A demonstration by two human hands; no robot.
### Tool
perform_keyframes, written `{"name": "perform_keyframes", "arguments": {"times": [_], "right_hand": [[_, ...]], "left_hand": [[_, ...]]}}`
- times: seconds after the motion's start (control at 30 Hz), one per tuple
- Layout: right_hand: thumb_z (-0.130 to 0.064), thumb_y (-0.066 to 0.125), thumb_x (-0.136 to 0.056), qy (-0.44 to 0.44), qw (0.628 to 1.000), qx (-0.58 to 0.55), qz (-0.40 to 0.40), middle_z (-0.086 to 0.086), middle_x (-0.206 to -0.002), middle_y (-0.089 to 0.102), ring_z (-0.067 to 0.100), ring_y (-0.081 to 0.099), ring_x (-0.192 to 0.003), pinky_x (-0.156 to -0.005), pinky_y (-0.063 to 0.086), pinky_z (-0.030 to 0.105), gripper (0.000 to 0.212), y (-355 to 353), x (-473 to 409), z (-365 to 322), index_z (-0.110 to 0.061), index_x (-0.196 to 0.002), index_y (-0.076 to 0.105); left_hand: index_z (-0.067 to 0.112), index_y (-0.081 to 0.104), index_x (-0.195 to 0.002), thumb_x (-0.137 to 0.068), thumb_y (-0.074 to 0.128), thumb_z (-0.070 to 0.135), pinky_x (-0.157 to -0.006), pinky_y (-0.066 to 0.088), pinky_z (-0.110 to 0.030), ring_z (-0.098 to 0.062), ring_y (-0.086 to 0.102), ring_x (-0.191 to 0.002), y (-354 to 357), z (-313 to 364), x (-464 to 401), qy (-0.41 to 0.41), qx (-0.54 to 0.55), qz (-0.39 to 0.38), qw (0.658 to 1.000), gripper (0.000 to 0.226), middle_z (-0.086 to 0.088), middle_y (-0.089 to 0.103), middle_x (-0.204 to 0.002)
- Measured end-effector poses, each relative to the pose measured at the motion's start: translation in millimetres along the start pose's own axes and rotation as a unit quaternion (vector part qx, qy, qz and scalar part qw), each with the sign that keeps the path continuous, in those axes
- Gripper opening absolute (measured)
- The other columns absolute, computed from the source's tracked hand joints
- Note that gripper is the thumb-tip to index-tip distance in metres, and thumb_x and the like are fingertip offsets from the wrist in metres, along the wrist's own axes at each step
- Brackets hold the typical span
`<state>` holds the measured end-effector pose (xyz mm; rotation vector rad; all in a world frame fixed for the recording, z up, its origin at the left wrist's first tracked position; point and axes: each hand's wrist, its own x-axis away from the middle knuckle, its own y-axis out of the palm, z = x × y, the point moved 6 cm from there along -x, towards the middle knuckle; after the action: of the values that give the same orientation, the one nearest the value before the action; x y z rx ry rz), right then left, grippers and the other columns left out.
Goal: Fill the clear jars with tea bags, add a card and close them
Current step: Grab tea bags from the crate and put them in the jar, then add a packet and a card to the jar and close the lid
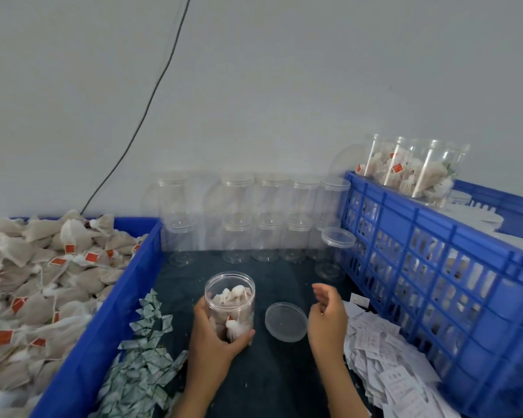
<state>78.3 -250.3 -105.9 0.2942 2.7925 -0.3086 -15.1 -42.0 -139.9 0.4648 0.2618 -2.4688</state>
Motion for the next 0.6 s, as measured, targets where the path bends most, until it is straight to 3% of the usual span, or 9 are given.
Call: {"name": "perform_keyframes", "arguments": {"times": [0.1, 0.2, 0.3, 0.37, 0.47, 0.53, 0.6], "right_hand": [[0.012, 0.046, -0.088, 0.026, 0.993, 0.111, -0.020, 0.013, -0.120, 0.056, 0.023, 0.055, -0.107, -0.087, 0.043, 0.029, 0.036, -4.0, -17.0, 11.0, -0.007, -0.116, 0.059], [0.007, 0.049, -0.087, 0.034, 0.969, 0.242, -0.042, 0.015, -0.125, 0.053, 0.031, 0.054, -0.111, -0.093, 0.044, 0.040, 0.036, -12.1, -35.1, 16.0, -0.008, -0.119, 0.059], [-0.004, 0.055, -0.090, 0.050, 0.905, 0.418, -0.067, 0.007, -0.125, 0.058, 0.027, 0.052, -0.118, -0.108, 0.031, 0.044, 0.035, -23.4, -53.4, 19.9, -0.018, -0.122, 0.056], [-0.009, 0.053, -0.092, 0.086, 0.862, 0.487, -0.110, 0.007, -0.128, 0.056, 0.027, 0.049, -0.123, -0.110, 0.030, 0.043, 0.037, -28.9, -62.6, 29.4, -0.018, -0.129, 0.051], [-0.018, 0.051, -0.096, 0.141, 0.839, 0.499, -0.164, 0.009, -0.136, 0.051, 0.027, 0.052, -0.123, -0.098, 0.045, 0.035, 0.042, -37.3, -70.4, 46.6, -0.014, -0.137, 0.045], [-0.014, 0.047, -0.097, 0.123, 0.838, 0.508, -0.156, 0.009, -0.125, 0.058, 0.025, 0.059, -0.110, -0.081, 0.048, 0.030, 0.032, -43.4, -74.4, 47.5, -0.012, -0.128, 0.053], [-0.010, 0.043, -0.099, 0.095, 0.839, 0.520, -0.130, 0.009, -0.112, 0.063, 0.025, 0.062, -0.099, -0.072, 0.045, 0.028, 0.023, -48.3, -76.2, 45.5, -0.010, -0.113, 0.061]], "left_hand": [[0.036, 0.035, -0.125, -0.056, 0.092, 0.008, -0.075, 0.039, 0.002, 0.020, 0.052, -0.101, -1.6, 3.5, 0.2, 0.009, -0.012, 0.011, 1.000, 0.094, 0.019, 0.052, -0.117], [0.031, 0.035, -0.128, -0.056, 0.092, 0.007, -0.076, 0.038, 0.003, 0.016, 0.052, -0.102, -2.7, 2.9, -0.3, 0.008, -0.010, 0.013, 1.000, 0.095, 0.012, 0.053, -0.118], [0.031, 0.034, -0.129, -0.058, 0.092, 0.008, -0.076, 0.038, 0.003, 0.013, 0.050, -0.103, -1.9, 2.5, 0.2, 0.005, -0.015, 0.010, 1.000, 0.095, 0.008, 0.051, -0.121], [0.032, 0.033, -0.128, -0.058, 0.092, 0.009, -0.076, 0.038, 0.003, 0.012, 0.051, -0.102, -2.2, 0.3, -0.3, 0.003, -0.017, 0.012, 1.000, 0.094, 0.009, 0.051, -0.120], [0.032, 0.033, -0.130, -0.058, 0.092, 0.011, -0.082, 0.040, -0.005, -0.006, 0.055, -0.110, -1.6, -2.8, -1.5, 0.000, -0.019, 0.007, 1.000, 0.095, 0.004, 0.052, -0.126], [0.030, 0.033, -0.131, -0.058, 0.092, 0.012, -0.087, 0.040, -0.011, -0.013, 0.055, -0.116, -0.8, -6.0, -1.8, -0.001, -0.018, 0.005, 1.000, 0.096, 0.002, 0.052, -0.130], [0.032, 0.033, -0.131, -0.058, 0.092, 0.014, -0.086, 0.039, -0.008, -0.013, 0.054, -0.116, -0.8, -5.7, -2.0, 0.003, -0.020, 0.006, 1.000, 0.096, 0.003, 0.052, -0.130]]}}
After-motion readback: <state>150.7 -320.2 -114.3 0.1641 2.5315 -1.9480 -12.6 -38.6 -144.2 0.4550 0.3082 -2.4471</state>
